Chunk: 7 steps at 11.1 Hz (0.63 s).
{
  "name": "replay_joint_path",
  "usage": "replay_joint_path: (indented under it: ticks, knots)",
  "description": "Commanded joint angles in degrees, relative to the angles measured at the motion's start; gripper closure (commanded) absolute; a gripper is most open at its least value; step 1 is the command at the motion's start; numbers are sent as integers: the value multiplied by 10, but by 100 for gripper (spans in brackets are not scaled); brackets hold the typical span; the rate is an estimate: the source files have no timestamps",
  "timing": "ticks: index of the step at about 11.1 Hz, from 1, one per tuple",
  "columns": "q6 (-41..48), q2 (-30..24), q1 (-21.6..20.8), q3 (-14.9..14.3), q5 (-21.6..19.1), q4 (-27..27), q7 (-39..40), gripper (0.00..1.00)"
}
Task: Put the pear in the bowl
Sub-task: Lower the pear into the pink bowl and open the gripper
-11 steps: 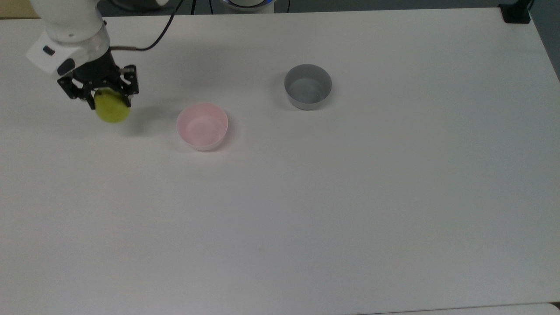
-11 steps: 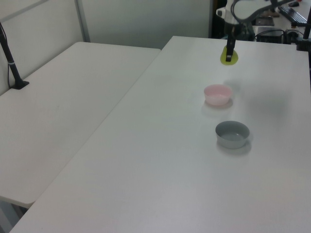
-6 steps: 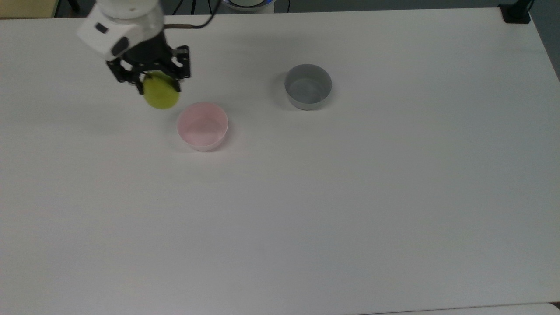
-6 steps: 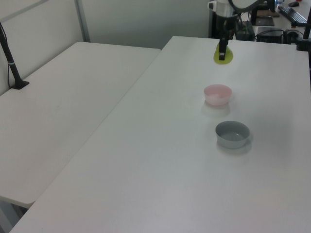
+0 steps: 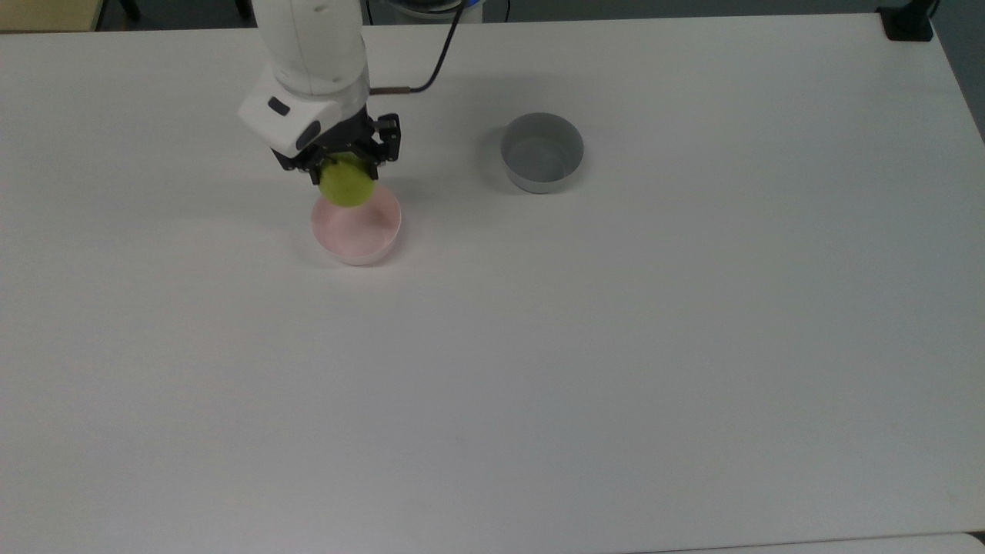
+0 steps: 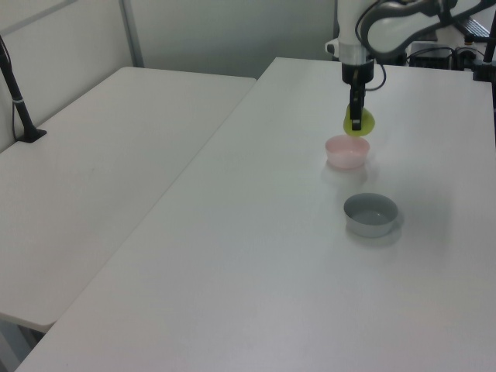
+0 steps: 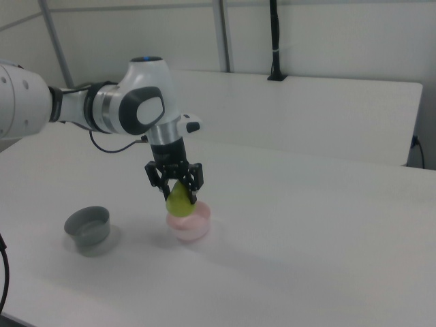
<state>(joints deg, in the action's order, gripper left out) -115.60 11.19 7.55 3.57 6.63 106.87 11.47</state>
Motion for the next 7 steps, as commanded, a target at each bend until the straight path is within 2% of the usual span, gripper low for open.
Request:
replay_joint_path:
  ticks: [1, 7]
  knots:
    - [-68, 22, -12, -1, 29, 21, -55, 76]
    - [-124, 56, -17, -1, 56, 20, -79, 76]
